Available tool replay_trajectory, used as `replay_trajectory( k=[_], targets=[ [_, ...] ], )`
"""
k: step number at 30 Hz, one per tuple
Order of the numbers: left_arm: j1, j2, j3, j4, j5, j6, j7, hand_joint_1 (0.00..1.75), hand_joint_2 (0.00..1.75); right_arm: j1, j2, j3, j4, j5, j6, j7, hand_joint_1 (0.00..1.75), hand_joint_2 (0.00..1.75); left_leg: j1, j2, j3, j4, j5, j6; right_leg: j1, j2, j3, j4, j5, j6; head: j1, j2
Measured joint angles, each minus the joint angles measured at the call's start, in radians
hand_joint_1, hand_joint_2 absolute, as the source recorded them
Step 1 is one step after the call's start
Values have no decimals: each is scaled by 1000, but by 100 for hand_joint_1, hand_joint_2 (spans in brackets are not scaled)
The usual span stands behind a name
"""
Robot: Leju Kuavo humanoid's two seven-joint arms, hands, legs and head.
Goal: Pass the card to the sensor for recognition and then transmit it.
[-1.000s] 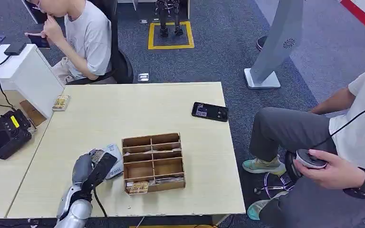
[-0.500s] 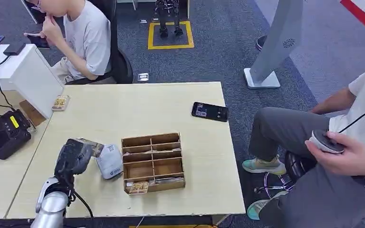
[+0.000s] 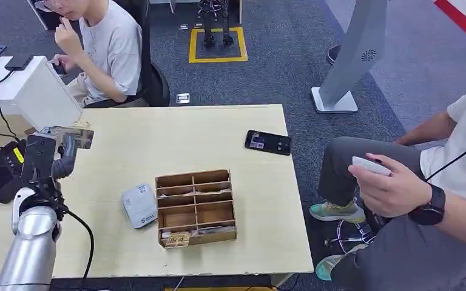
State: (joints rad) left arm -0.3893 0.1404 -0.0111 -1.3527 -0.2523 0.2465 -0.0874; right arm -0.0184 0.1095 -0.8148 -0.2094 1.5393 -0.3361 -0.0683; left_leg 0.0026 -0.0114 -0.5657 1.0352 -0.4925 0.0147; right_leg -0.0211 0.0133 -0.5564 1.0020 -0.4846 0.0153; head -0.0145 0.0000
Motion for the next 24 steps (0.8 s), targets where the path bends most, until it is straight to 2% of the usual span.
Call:
replay_trajectory(
  k=[5, 14, 20, 24],
  targets=[
    [-73, 0, -11, 62, -230, 134, -56, 175, 175, -4, -3, 32, 0, 0, 14, 0, 0, 175, 0, 0, 0, 0, 0, 0, 0, 0, 0, 0, 0, 0, 0, 0],
    [-109, 0, -14, 110, -247, 145, -61, 175, 175, -7, -8, 54, 0, 0, 16, 0, 0, 175, 0, 0, 0, 0, 0, 0, 0, 1, -1, 0, 0, 0, 0, 0],
    [-149, 6, -14, 179, -444, 277, -105, 175, 175, -9, -12, 82, 0, 0, 16, -7, 0, 175, 0, 1, -1, 0, 0, 0, 0, 1, -1, 0, 0, 0, 0, 0],
    [-176, 11, -14, 241, -513, 315, -129, 175, 175, -9, -16, 98, 0, 0, 18, -3, 0, 175, 0, 1, -1, 0, 0, 0, 0, 1, -1, 0, 1, 0, 0, 0]
  ],
)
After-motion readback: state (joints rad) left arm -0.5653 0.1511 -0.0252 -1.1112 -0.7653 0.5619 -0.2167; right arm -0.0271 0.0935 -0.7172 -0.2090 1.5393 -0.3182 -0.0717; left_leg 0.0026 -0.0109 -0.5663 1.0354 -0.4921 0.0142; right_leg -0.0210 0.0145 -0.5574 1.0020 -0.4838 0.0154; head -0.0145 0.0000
